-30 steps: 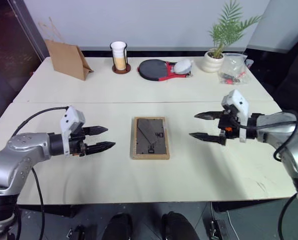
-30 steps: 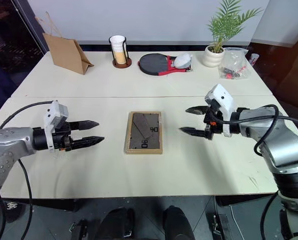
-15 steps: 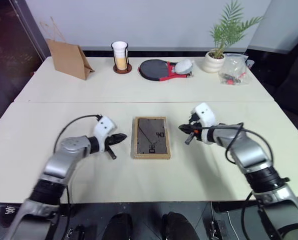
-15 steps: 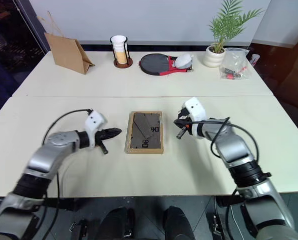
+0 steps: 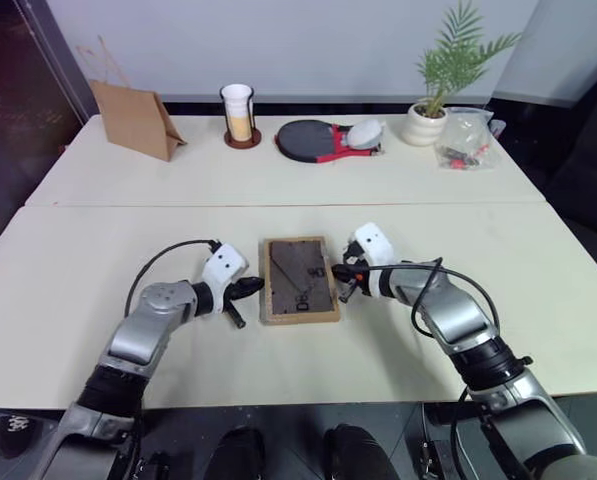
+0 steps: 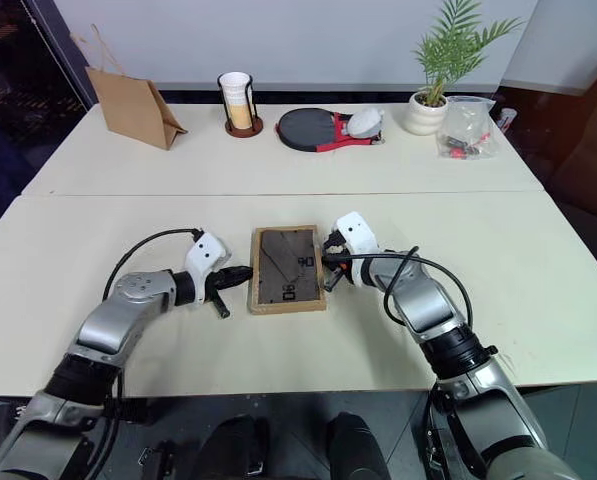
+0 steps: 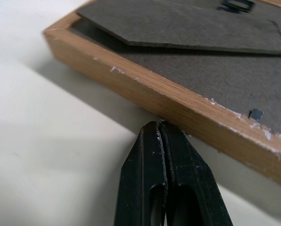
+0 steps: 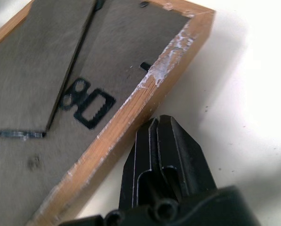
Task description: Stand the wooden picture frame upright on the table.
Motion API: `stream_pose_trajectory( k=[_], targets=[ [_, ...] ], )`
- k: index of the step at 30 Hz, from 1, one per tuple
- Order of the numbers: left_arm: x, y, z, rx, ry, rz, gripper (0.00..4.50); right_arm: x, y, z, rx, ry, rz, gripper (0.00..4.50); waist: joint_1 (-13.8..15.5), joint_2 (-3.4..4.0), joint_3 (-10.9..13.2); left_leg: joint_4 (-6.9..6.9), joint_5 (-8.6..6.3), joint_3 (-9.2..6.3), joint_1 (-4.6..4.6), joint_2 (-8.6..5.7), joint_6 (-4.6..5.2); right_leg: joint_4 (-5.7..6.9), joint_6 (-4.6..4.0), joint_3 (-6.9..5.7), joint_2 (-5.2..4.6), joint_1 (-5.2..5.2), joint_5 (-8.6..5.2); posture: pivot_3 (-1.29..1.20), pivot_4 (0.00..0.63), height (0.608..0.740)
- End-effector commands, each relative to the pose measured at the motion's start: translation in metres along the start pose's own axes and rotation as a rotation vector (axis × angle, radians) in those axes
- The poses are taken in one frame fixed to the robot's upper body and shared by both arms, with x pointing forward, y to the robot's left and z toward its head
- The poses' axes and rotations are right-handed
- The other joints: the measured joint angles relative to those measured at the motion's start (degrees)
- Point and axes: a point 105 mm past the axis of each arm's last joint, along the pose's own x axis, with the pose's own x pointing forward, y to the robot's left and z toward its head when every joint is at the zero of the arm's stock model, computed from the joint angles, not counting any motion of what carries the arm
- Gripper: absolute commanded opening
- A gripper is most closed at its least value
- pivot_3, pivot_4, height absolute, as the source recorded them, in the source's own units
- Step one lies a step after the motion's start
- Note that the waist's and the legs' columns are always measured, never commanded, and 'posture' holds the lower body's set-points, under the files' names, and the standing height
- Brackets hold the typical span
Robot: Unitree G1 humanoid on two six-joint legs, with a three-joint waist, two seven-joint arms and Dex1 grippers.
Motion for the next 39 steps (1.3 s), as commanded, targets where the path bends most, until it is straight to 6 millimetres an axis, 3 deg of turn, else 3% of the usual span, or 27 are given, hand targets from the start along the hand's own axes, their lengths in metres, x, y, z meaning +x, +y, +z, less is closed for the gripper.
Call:
stream_pose_trajectory(
  k=[1, 11, 18, 23, 26, 30, 35, 39],
  targets=[
    [-0.004, -0.018, 0.001, -0.009, 0.011, -0.084, 0.02, 0.001, 0.024, 0.014, -0.030, -0.047, 0.084, 0.01, 0.0, 0.00, 0.0, 0.00, 0.00, 0.00, 0.00, 0.01, 0.00, 0.00, 0.00, 0.00, 0.00, 0.00, 0.00, 0.00, 0.150, 0.740],
    [-0.012, -0.001, -0.001, -0.006, 0.038, -0.004, 0.02, -0.005, 0.036, 0.015, -0.030, -0.017, 0.123, 0.01, 0.0, 0.00, 0.0, 0.00, 0.00, 0.01, 0.03, 0.00, 0.01, 0.00, -0.01, 0.00, 0.00, 0.02, 0.00, 0.00, 0.150, 0.740],
    [-0.014, 0.009, -0.001, 0.014, 0.052, 0.017, 0.02, -0.007, 0.034, 0.012, -0.049, 0.013, 0.113, 0.01, 0.0, -0.01, 0.0, 0.01, 0.00, 0.00, 0.04, -0.01, 0.01, 0.00, -0.01, -0.01, 0.00, 0.04, 0.00, 0.00, 0.150, 0.740],
    [-0.025, 0.010, -0.006, 0.022, 0.092, 0.007, 0.02, -0.013, 0.018, 0.009, -0.082, 0.028, 0.051, 0.01, 0.0, 0.00, 0.0, 0.01, 0.00, 0.00, 0.04, -0.01, 0.01, 0.00, -0.02, -0.01, 0.01, 0.02, 0.00, 0.00, 0.150, 0.740],
    [-0.053, 0.013, -0.010, -0.043, 0.114, -0.017, 0.02, -0.030, 0.000, 0.010, -0.112, 0.026, 0.016, 0.01, -0.1, 0.00, 0.0, 0.00, -0.01, 0.01, 0.02, 0.01, 0.01, 0.00, -0.02, 0.00, 0.02, -0.02, 0.00, 0.00, 0.150, 0.740],
    [-0.076, 0.000, -0.001, -0.218, 0.082, -0.142, 1.86, -0.052, -0.011, 0.014, -0.147, 0.008, 0.017, 0.00, 0.0, 0.00, 0.0, -0.02, -0.01, 0.01, -0.02, 0.15, 0.01, -0.02, -0.03, -0.02, -0.01, -0.06, -0.01, 0.00, 0.150, 0.740],
    [-0.077, -0.018, 0.022, -0.572, -0.013, -0.309, 4.43, -0.063, -0.009, 0.012, -0.217, 0.021, 0.050, 0.00, 0.3, -0.02, 0.0, 0.00, -0.02, -0.02, -0.03, 0.13, 0.03, -0.07, -0.03, -0.06, -0.04, 0.03, -0.02, 0.00, 0.150, 0.740],
    [-0.068, -0.029, 0.020, -0.735, 0.034, -0.349, 4.43, -0.055, 0.003, 0.003, -0.217, 0.037, 0.095, 0.00, 0.0, -0.05, 0.0, 0.05, -0.03, -0.04, -0.02, -0.04, 0.05, -0.06, 0.00, -0.04, -0.04, 0.05, 0.00, 0.00, 0.150, 0.740]
  ],
)
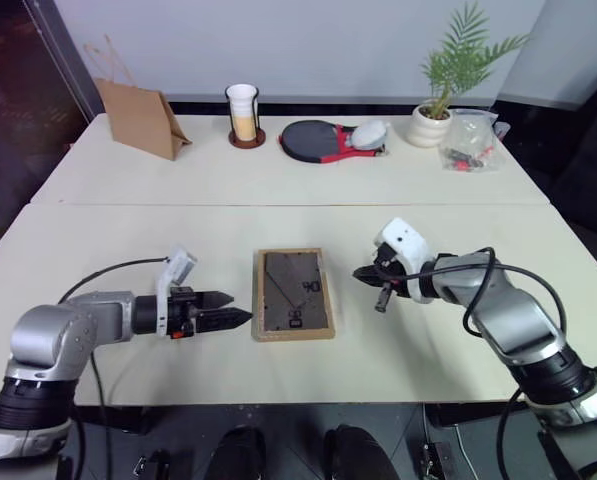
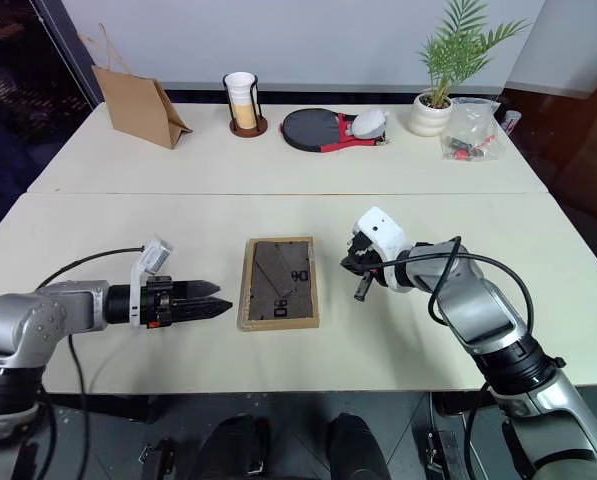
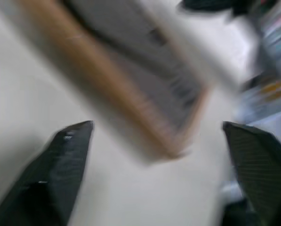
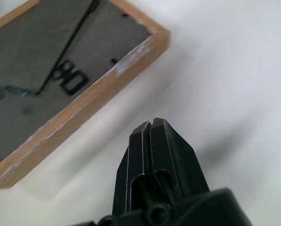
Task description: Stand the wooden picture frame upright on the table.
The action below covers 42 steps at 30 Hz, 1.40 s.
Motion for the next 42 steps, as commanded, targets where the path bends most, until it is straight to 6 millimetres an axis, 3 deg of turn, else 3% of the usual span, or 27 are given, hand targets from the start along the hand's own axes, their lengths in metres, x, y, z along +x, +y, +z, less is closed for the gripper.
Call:
stream_pose_trajectory(
  k=[1, 6, 12, 20, 23, 27, 28, 31, 36, 39, 42],
  targets=[
    [0.006, -0.004, 0.000, -0.122, 0.011, -0.013, 4.43, 0.007, 0.014, 0.003, -0.023, -0.018, 0.048, 0.00, -0.1, 0.00, 0.0, 0.00, 0.00, -0.01, 0.01, 0.01, 0.00, 0.01, 0.00, 0.01, 0.03, -0.01, 0.00, 0.00, 0.150, 0.740],
    [0.017, 0.011, -0.005, -0.243, 0.026, 0.076, 4.43, 0.027, 0.038, 0.002, -0.017, -0.008, 0.136, 0.00, -0.3, -0.01, 0.0, 0.00, 0.00, -0.11, 0.02, 0.01, 0.00, 0.07, 0.00, 0.00, 0.12, -0.02, 0.00, 0.00, 0.150, 0.740],
    [0.024, 0.019, -0.014, -0.320, 0.022, 0.111, 4.43, 0.043, 0.059, 0.016, 0.004, -0.066, 0.221, 0.00, -0.2, -0.04, 0.0, 0.00, 0.00, -0.11, 0.09, 0.01, -0.01, 0.07, -0.01, 0.00, 0.05, 0.06, 0.00, 0.00, 0.150, 0.740],
    [0.036, 0.016, -0.013, -0.405, -0.056, 0.022, 4.43, 0.044, 0.060, 0.030, 0.027, -0.117, 0.243, 0.00, 0.3, -0.04, -0.1, 0.00, 0.02, -0.14, 0.19, -0.02, -0.03, 0.07, -0.03, -0.02, -0.13, 0.19, 0.01, 0.00, 0.150, 0.740],
    [0.036, 0.015, -0.011, -0.421, -0.089, -0.002, 3.19, 0.041, 0.058, 0.025, 0.023, -0.102, 0.235, 0.00, 0.2, -0.06, -0.1, 0.00, 0.02, -0.16, 0.13, -0.08, -0.03, 0.03, -0.03, -0.05, -0.22, 0.18, 0.01, 0.00, 0.150, 0.740],
    [0.032, 0.012, -0.001, -0.456, -0.173, -0.076, 1.13, 0.034, 0.055, 0.022, 0.027, -0.096, 0.221, 0.00, 0.2, -0.06, -0.1, -0.01, 0.01, -0.15, 0.05, -0.11, -0.02, 0.01, -0.02, -0.10, -0.34, 0.10, 0.01, 0.00, 0.150, 0.740],
    [0.031, 0.011, 0.001, -0.459, -0.189, -0.092, 1.07, 0.031, 0.054, 0.021, 0.027, -0.094, 0.216, 0.00, 0.1, -0.06, -0.1, -0.02, 0.01, -0.18, 0.04, -0.10, -0.02, 0.01, -0.02, -0.14, -0.37, 0.10, 0.01, 0.00, 0.150, 0.740],
    [0.027, 0.002, 0.007, -0.438, -0.224, -0.143, 1.07, 0.022, 0.044, 0.020, 0.015, -0.085, 0.180, 0.00, 0.0, -0.08, -0.1, -0.03, 0.00, -0.19, 0.03, -0.10, -0.02, 0.01, -0.02, -0.15, -0.44, 0.08, 0.01, 0.00, 0.150, 0.740],
    [0.016, -0.011, 0.023, -0.402, -0.322, -0.217, 1.07, -0.014, -0.012, 0.028, -0.044, -0.096, -0.017, 0.00, 0.1, -0.09, -0.1, -0.02, 0.00, -0.18, 0.02, -0.13, -0.02, 0.00, -0.02, -0.16, -0.56, 0.08, 0.01, 0.00, 0.150, 0.740],
    [0.014, -0.016, 0.026, -0.386, -0.349, -0.225, 1.07, -0.039, -0.045, 0.052, -0.026, -0.173, -0.106, 0.00, 0.0, -0.09, -0.1, -0.02, 0.00, -0.17, 0.04, -0.14, -0.02, 0.00, -0.02, -0.15, -0.58, 0.08, 0.01, 0.00, 0.150, 0.740],
    [0.017, -0.022, 0.026, -0.380, -0.359, -0.235, 1.07, -0.049, -0.051, 0.080, -0.004, -0.266, -0.076, 0.00, 0.0, -0.10, -0.1, -0.07, 0.00, -0.18, 0.03, -0.13, -0.02, -0.01, -0.02, -0.16, -0.57, 0.07, 0.01, 0.00, 0.150, 0.740]
  ],
)
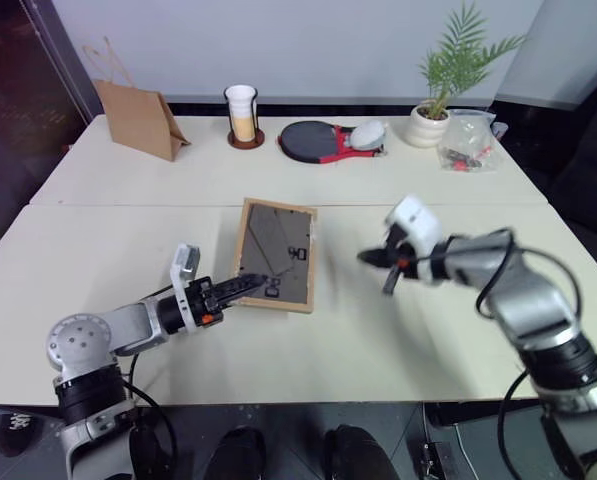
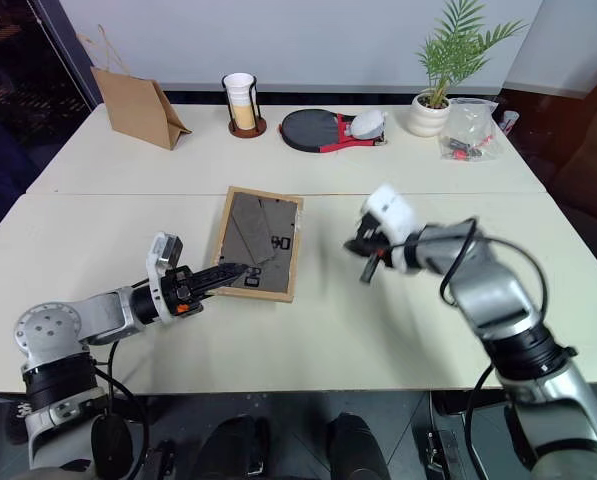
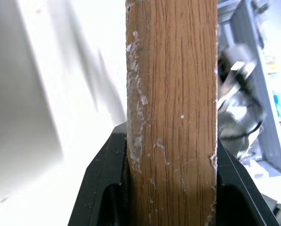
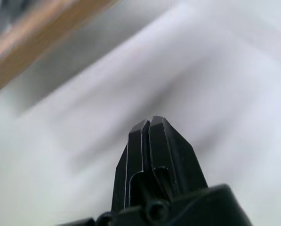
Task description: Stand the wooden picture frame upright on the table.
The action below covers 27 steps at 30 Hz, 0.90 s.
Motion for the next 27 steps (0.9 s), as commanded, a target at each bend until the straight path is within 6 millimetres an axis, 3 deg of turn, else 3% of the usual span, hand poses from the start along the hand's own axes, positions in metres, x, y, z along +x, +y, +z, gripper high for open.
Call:
stream_pose_trajectory(
  k=[1, 2, 4, 10, 20, 27],
  targets=[
    [0.004, -0.017, 0.000, 0.039, -0.015, -0.066, 1.07, -0.003, 0.000, 0.038, 0.047, -0.143, 0.059, 0.41, 0.1, -0.01, 0.0, -0.03, 0.00, -0.02, 0.00, 0.00, 0.00, -0.02, 0.00, -0.01, 0.00, 0.01, 0.00, 0.00, 0.150, 0.740],
    [0.006, -0.018, -0.001, 0.039, -0.018, -0.071, 1.07, 0.000, 0.003, 0.046, 0.076, -0.176, 0.087, 0.52, 0.0, -0.01, 0.0, -0.04, 0.00, -0.04, 0.00, 0.01, 0.00, -0.05, 0.00, -0.04, 0.01, 0.02, 0.00, 0.00, 0.150, 0.740],
    [0.009, -0.019, -0.003, 0.043, -0.015, -0.071, 1.07, 0.006, 0.011, 0.060, 0.128, -0.230, 0.160, 1.28, -0.1, -0.01, 0.0, -0.06, 0.00, -0.04, 0.00, 0.03, 0.00, -0.08, 0.00, -0.04, 0.02, 0.02, 0.00, 0.00, 0.150, 0.740],
    [0.015, -0.024, -0.010, 0.054, -0.006, -0.075, 1.07, 0.027, 0.035, 0.076, 0.224, -0.285, 0.313, 4.44, 0.2, 0.00, 0.0, -0.06, 0.00, -0.04, -0.06, -0.05, 0.00, -0.12, 0.00, -0.07, -0.15, 0.00, 0.00, 0.00, 0.150, 0.740],
    [0.019, -0.029, -0.009, 0.056, -0.010, -0.077, 1.07, 0.047, 0.053, 0.070, 0.271, -0.241, 0.416, 4.44, 0.0, 0.00, 0.0, -0.21, -0.02, -0.01, -0.07, -0.09, 0.00, -0.20, -0.04, -0.06, -0.23, -0.07, -0.01, 0.00, 0.150, 0.740],
    [0.019, -0.020, -0.005, 0.017, -0.048, -0.035, 1.07, 0.036, 0.068, 0.085, 0.238, -0.294, 0.485, 4.44, 0.0, 0.00, 0.0, -0.35, -0.01, 0.01, -0.08, -0.09, -0.01, -0.26, -0.04, -0.05, -0.23, -0.13, -0.01, 0.00, 0.150, 0.740]
  ],
)
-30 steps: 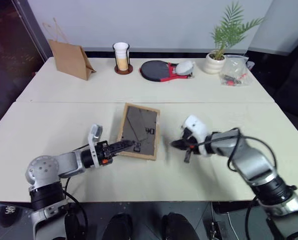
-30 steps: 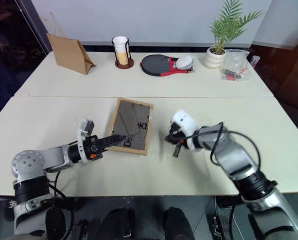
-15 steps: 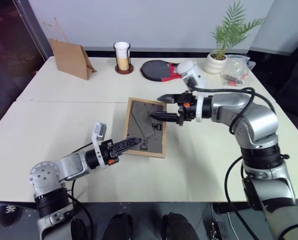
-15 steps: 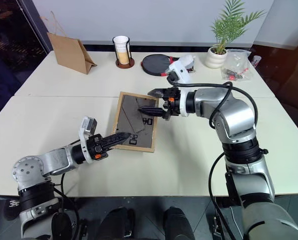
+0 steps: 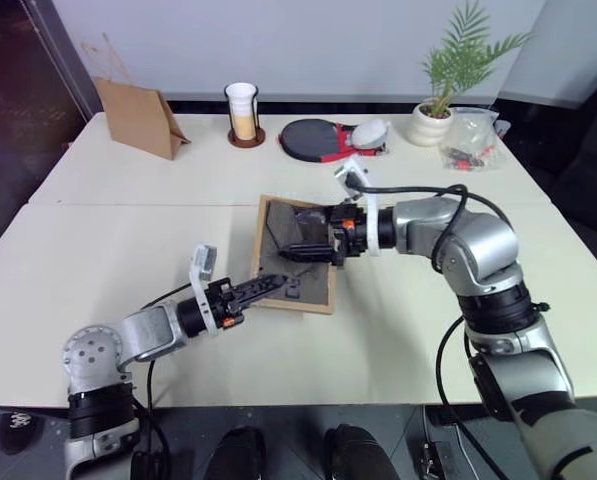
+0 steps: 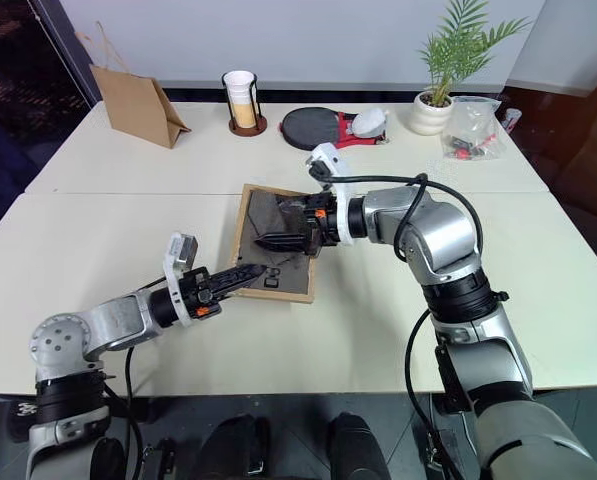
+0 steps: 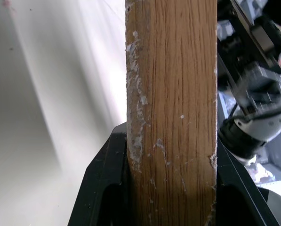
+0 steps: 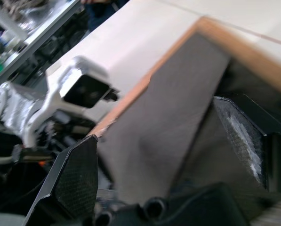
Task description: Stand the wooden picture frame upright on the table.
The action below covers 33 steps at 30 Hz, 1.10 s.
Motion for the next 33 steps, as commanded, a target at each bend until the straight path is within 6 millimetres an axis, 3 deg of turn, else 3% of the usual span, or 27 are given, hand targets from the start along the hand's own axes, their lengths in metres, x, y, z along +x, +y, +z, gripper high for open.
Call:
stream_pose_trajectory(
  k=[1, 10, 13, 15, 17, 20, 23, 25, 27, 30, 33],
  targets=[
    [0.000, -0.008, 0.005, 0.000, -0.032, -0.043, 1.07, -0.006, 0.014, 0.022, -0.056, -0.064, 0.045, 4.44, 0.0, 0.00, 0.0, -0.01, 0.00, 0.00, 0.00, 0.00, 0.00, -0.03, 0.00, 0.00, 0.00, 0.00, 0.00, 0.00, 0.150, 0.740],
    [-0.002, -0.003, 0.009, -0.013, -0.060, -0.008, 1.07, -0.040, 0.025, 0.038, -0.060, -0.104, 0.006, 4.44, 0.1, 0.00, 0.0, -0.26, 0.00, 0.02, 0.00, -0.02, 0.00, -0.19, -0.15, 0.01, -0.07, -0.04, -0.08, 0.00, 0.150, 0.740],
    [-0.002, -0.004, 0.011, -0.012, -0.062, -0.009, 1.07, -0.046, 0.023, 0.035, -0.055, -0.098, -0.029, 4.44, -0.1, 0.00, 0.0, -0.33, 0.01, 0.02, 0.00, -0.01, -0.01, -0.22, -0.15, 0.01, -0.07, -0.07, -0.08, 0.00, 0.150, 0.740],
    [-0.001, -0.005, 0.011, -0.011, -0.059, -0.013, 1.07, -0.054, 0.012, 0.025, -0.133, -0.038, -0.115, 4.44, 0.0, 0.00, 0.0, -0.34, 0.01, 0.04, 0.00, -0.01, -0.01, -0.22, -0.16, 0.02, -0.07, -0.08, -0.09, 0.00, 0.150, 0.740],
    [-0.002, -0.008, 0.012, -0.009, -0.057, -0.021, 1.07, -0.064, -0.006, 0.016, -0.295, 0.044, -0.236, 4.44, 0.2, 0.00, 0.0, -0.34, 0.01, 0.05, -0.01, -0.02, -0.01, -0.27, -0.17, 0.02, -0.07, -0.07, -0.09, 0.00, 0.150, 0.740],
    [-0.003, -0.016, 0.013, -0.011, -0.054, -0.045, 1.07, -0.092, -0.048, 0.008, -0.671, 0.180, -0.467, 4.44, 0.1, 0.01, 0.0, -0.33, 0.01, 0.12, -0.04, -0.07, 0.00, -0.51, -0.20, 0.06, -0.07, -0.01, -0.11, 0.00, 0.150, 0.740],
    [-0.005, -0.022, 0.013, -0.029, -0.052, -0.066, 1.07, -0.104, -0.066, 0.001, -1.018, 0.257, -0.545, 4.44, -0.1, 0.01, 0.0, -0.33, 0.00, 0.25, -0.04, -0.07, 0.04, -0.62, -0.18, 0.15, 0.01, 0.03, -0.10, 0.00, 0.150, 0.740],
    [-0.006, -0.025, 0.011, -0.039, -0.042, -0.075, 1.07, -0.096, -0.066, -0.004, -1.318, 0.256, -0.539, 4.44, -0.2, 0.01, 0.0, -0.34, 0.00, 0.27, -0.03, -0.05, 0.04, -0.63, -0.14, 0.16, 0.06, 0.02, -0.08, 0.00, 0.150, 0.740],
    [-0.007, -0.027, 0.009, -0.050, -0.036, -0.076, 1.07, -0.083, -0.061, -0.012, -1.502, 0.207, -0.492, 4.44, -0.2, 0.03, 0.0, -0.36, 0.03, 0.28, -0.02, -0.02, -0.01, -0.64, 0.01, 0.17, 0.13, 0.02, -0.02, 0.00, 0.150, 0.740],
    [-0.004, -0.028, 0.004, -0.055, -0.027, -0.076, 1.07, -0.063, -0.055, -0.024, -1.661, 0.130, -0.424, 4.44, -0.3, 0.04, 0.0, -0.36, 0.30, 0.31, -0.01, 0.03, -0.47, -0.63, 0.03, 0.24, 0.31, -0.01, -0.02, 0.00, 0.150, 0.740],
    [-0.002, -0.029, 0.003, -0.052, -0.023, -0.079, 1.07, -0.045, -0.049, -0.025, -1.740, 0.027, -0.400, 4.44, -0.2, 0.03, 0.1, -0.33, 0.36, 0.31, 0.00, 0.04, -0.56, -0.58, 0.03, 0.27, 0.38, -0.01, -0.01, 0.00, 0.150, 0.740]
  ],
)
